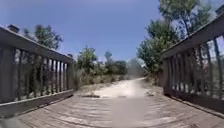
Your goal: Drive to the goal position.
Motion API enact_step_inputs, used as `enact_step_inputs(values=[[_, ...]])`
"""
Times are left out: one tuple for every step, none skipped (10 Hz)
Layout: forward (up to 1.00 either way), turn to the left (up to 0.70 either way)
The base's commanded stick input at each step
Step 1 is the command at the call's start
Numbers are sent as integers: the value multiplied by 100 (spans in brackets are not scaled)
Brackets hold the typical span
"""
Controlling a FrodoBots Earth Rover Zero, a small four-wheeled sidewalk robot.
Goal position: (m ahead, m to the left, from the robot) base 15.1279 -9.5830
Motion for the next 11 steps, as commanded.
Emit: enact_step_inputs(values=[[30,0],[30,0],[30,0],[30,0],[30,0],[30,0],[30,-75],[30,-75],[30,-38],[30,0],[30,0]])
